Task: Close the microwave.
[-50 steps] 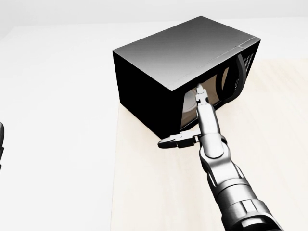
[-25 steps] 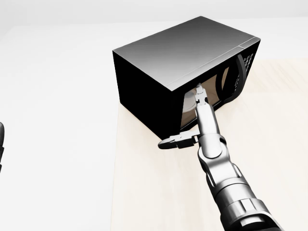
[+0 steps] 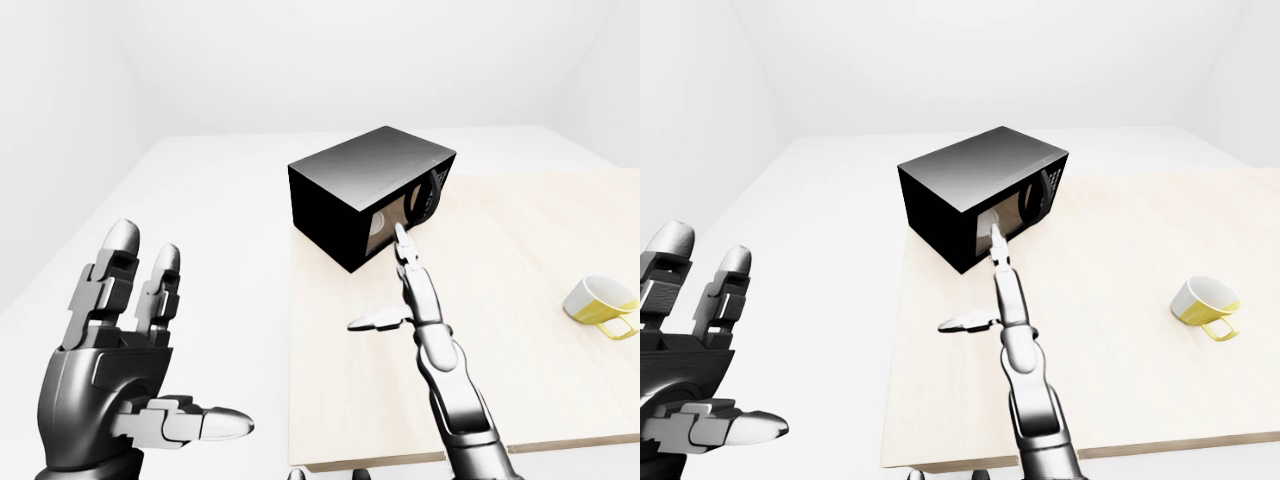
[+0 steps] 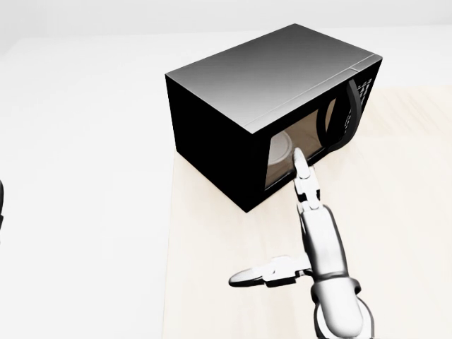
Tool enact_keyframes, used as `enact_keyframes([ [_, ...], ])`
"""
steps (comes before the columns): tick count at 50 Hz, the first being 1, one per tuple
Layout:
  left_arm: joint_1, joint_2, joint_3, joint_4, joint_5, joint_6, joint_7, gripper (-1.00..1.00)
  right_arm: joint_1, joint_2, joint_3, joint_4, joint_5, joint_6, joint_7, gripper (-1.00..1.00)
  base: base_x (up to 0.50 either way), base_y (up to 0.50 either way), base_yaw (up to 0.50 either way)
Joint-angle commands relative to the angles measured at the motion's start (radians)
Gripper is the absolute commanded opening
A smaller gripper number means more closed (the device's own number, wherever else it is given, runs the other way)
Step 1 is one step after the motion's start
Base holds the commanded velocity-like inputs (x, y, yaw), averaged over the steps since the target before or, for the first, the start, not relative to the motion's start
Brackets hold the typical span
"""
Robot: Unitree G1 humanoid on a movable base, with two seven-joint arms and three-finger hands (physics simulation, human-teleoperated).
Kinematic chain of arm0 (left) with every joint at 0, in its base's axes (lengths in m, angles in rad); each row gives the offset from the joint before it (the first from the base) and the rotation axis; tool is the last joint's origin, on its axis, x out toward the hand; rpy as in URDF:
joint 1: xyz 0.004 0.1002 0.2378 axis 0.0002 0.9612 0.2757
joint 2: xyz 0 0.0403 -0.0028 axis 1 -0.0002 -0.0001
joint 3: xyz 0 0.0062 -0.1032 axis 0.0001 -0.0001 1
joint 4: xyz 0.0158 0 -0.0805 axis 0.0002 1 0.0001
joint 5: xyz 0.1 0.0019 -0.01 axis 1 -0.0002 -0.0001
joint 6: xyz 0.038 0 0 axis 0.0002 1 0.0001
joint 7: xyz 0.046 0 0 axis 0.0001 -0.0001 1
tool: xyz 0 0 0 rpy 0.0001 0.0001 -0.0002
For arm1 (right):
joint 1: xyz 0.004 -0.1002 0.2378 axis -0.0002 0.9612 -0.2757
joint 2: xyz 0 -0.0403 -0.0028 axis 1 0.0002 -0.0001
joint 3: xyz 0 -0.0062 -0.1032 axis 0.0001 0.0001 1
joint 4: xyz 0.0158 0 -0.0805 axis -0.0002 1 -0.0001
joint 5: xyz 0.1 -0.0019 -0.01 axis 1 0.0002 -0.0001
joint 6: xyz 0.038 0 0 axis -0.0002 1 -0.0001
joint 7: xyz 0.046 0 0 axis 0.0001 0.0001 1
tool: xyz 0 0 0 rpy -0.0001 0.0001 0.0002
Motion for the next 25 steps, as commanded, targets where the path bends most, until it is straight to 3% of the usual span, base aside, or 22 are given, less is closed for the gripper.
enact_keyframes([
  [1,0.012,0.015,0.006,0.000,-0.014,-0.012,0.008,1.00,0.556,-0.032,0.140,-0.966,0.005,0.000,0.024,1.00,0.00,0.00,0.00],
  [2,0.013,0.018,0.008,0.000,-0.017,-0.014,0.010,1.00,0.586,-0.036,0.143,-0.979,-0.010,0.000,0.017,1.00,0.00,0.00,0.00],
  [5,0.028,0.026,0.010,0.000,-0.023,-0.033,0.009,1.00,0.681,0.077,0.137,-0.983,-0.136,0.000,0.091,1.00,0.00,0.00,0.00],
  [6,0.030,0.031,0.011,0.000,-0.027,-0.037,0.012,1.00,0.714,0.129,0.151,-0.983,-0.156,-0.023,0.140,1.00,0.00,0.00,0.00],
  [7,0.025,0.033,0.012,0.000,-0.030,-0.033,0.015,1.00,0.735,0.164,0.160,-0.983,-0.173,-0.042,0.174,1.00,0.00,0.00,0.00],
  [10,0.027,0.030,0.008,0.000,-0.023,-0.033,0.013,1.00,0.730,0.216,0.147,-0.983,-0.178,-0.039,0.236,1.00,0.00,0.00,0.00],
  [14,0.023,0.030,0.007,0.000,-0.022,-0.029,0.015,1.00,0.728,0.244,0.131,-0.983,-0.180,-0.044,0.264,1.00,0.00,0.00,0.00],
  [16,0.019,0.026,0.005,0.000,-0.019,-0.024,0.014,1.00,0.716,0.243,0.129,-0.983,-0.185,-0.030,0.264,1.00,0.00,0.00,0.00],
  [22,0.011,0.021,0.011,0.000,-0.022,-0.011,0.011,1.00,0.697,0.215,0.140,-0.983,-0.184,0.000,0.240,1.00,0.00,0.00,0.00],
  [25,0.011,0.018,0.006,0.000,-0.016,-0.011,0.008,1.00,0.688,0.184,0.149,-0.983,-0.176,0.000,0.214,1.00,0.00,0.00,0.00],
])
